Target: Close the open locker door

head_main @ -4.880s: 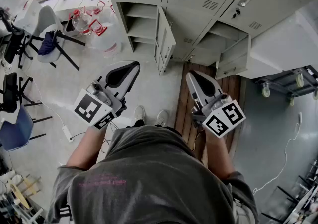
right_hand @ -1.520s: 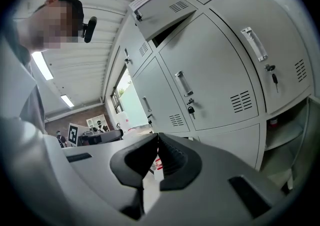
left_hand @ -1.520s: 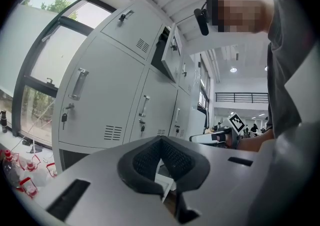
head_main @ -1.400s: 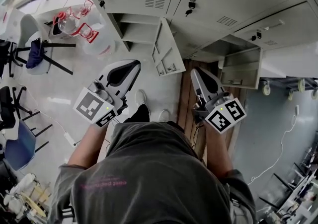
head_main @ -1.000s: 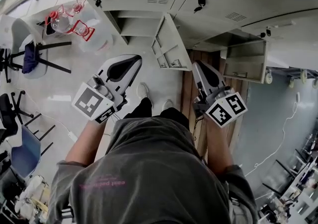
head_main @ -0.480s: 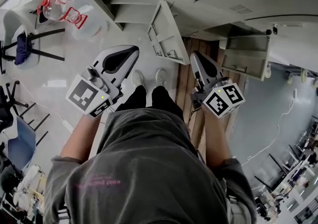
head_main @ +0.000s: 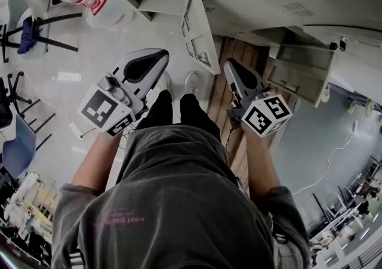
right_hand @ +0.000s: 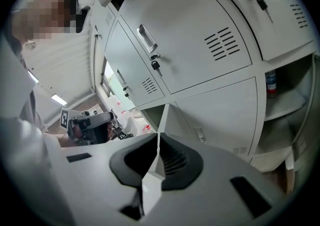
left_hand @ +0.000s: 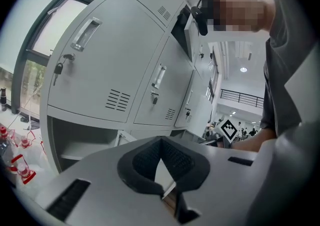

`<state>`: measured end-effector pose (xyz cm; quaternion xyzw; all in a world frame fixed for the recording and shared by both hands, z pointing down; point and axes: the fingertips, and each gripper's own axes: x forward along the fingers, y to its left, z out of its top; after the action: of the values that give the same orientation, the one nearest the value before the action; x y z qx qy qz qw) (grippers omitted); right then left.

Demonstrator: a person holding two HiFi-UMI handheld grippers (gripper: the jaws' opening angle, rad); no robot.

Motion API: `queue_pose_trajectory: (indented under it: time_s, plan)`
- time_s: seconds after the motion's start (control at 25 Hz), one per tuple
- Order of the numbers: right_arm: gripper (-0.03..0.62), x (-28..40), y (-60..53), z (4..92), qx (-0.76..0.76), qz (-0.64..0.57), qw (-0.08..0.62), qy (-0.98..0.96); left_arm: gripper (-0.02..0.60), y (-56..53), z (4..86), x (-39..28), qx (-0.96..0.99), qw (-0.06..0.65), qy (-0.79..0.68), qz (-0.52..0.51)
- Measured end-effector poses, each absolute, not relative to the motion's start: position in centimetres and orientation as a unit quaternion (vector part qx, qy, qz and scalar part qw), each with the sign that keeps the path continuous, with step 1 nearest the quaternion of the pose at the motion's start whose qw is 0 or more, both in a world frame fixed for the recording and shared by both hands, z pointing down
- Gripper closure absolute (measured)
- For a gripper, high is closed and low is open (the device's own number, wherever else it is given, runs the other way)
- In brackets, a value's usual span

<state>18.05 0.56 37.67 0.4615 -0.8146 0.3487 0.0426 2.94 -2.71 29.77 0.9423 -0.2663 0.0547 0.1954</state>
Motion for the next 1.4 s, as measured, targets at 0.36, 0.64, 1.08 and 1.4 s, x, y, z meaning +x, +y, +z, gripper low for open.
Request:
queue_pose_trajectory:
  time_s: [0.36, 0.64, 1.08, 1.4]
  plan:
    - [0.572, 17.6, 2.1, 39.6, 0.408, 0.381, 0.039, -0.829, 0.574, -1.5, 31.3, 4.7, 0.932, 0.209, -0.291, 0.061]
    - [0.566, 17.5, 2.7, 39.7, 0.386, 0.389, 0.035, -0.835, 0.574, -0.3, 31.9, 5.0, 0.927, 0.214, -0.301, 0.066]
    - [0.534, 16.5, 2.8, 40.5, 0.361, 0.397, 0.052, -0.842, 0.574, 0.3, 31.8, 4.6, 0.922, 0.214, -0.317, 0.066]
    - [0.528, 16.0, 2.8, 40.8, 0.337, 0.398, 0.055, -0.851, 0.574, 0.2, 31.5, 4.5, 0.915, 0.209, -0.339, 0.064]
